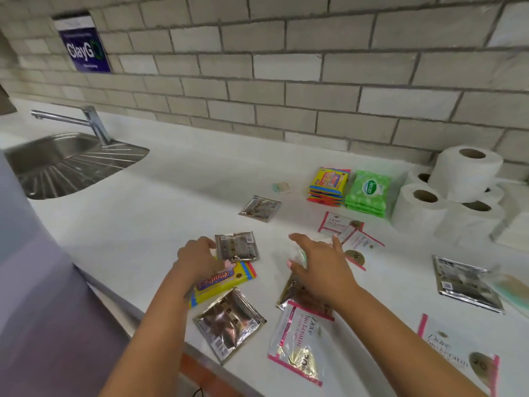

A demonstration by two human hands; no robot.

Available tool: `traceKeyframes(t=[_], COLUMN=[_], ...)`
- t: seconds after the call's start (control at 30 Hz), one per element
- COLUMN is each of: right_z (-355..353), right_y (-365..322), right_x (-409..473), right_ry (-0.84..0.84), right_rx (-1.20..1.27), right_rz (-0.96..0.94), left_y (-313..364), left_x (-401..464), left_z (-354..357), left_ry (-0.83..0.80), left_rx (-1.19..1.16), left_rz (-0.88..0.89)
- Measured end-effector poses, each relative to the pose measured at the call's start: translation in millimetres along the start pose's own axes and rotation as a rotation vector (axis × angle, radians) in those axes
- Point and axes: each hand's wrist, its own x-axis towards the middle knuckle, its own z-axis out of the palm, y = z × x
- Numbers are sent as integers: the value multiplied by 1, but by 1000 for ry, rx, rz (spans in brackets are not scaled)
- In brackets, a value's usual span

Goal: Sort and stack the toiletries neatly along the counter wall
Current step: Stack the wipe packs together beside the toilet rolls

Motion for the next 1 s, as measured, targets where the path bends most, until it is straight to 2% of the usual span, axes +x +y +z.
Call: traceKeyframes(t=[0.17, 0.37, 0.63, 1.0], right_z=[6, 11, 19, 27], right_y=[-8, -17, -24, -25], right_x=[2, 10, 25, 30], right_ry=[-23, -54, -83, -148], right_rx=[24, 13, -6, -1], right_rz=[-11, -26, -63, -67], left_y=[-11, -10, -2, 5], left_x=[-2, -3, 3, 1], left_z=[5, 14, -3, -49], left_ry=[-184, -138, -167, -289], left_rx=[175, 293, 421, 697], left_rz=[-10, 35, 80, 8])
